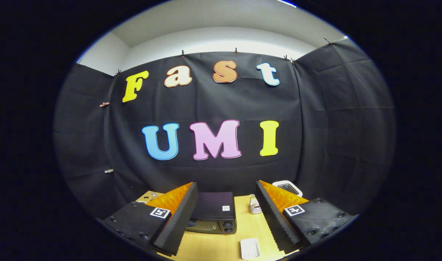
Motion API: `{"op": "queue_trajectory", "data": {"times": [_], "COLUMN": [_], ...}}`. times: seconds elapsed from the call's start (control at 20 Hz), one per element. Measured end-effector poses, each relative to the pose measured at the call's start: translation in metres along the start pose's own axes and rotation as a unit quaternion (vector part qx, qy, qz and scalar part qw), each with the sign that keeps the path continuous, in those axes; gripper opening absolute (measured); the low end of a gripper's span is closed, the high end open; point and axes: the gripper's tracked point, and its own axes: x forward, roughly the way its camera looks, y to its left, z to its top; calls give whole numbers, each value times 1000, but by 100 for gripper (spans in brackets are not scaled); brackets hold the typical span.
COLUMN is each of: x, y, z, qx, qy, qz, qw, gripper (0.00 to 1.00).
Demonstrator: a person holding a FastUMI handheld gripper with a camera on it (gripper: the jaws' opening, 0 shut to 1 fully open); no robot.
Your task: Open the toaster oven, put the food inside, and close the toaster oven door.
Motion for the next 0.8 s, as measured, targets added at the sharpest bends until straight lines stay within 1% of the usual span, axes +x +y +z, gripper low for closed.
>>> {"op": "queue_trajectory", "data": {"times": [0.1,0.4,0.6,0.8], "x": [0,7,15,22], "y": [-8,-8,-10,-16], "z": [4,9,17,19], "qx": [-10,2,18,21], "qy": [-4,-7,-11,-9], "qz": [-2,17,22,23], "qw": [1000,1000,1000,999], "gripper": [98,98,98,98]}}
